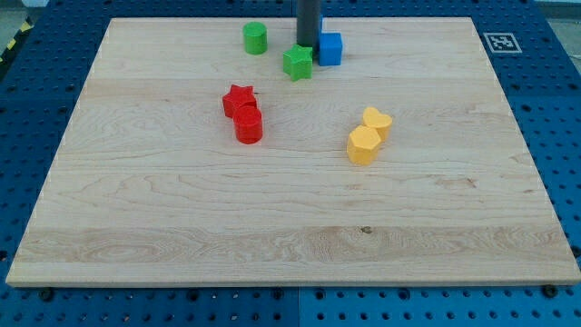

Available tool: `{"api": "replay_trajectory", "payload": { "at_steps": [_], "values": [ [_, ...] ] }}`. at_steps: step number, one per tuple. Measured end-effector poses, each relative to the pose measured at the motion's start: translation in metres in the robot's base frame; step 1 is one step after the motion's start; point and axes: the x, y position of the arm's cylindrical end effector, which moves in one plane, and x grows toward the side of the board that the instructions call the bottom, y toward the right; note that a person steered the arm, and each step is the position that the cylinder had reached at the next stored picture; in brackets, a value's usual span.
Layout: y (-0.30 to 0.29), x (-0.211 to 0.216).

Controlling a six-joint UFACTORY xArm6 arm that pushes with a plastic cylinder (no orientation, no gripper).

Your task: Place the blue triangle at the top right side of the blue cube

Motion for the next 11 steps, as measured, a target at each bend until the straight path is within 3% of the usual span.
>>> {"api": "replay_trajectory", "payload": {
  "at_steps": [2,3,6,8,11],
  "values": [
    [0.087,0.0],
    [0.087,0.005],
    [-0.037,0.011],
    [-0.04,-0.033],
    [-0.034,-0.059]
  ]
}}
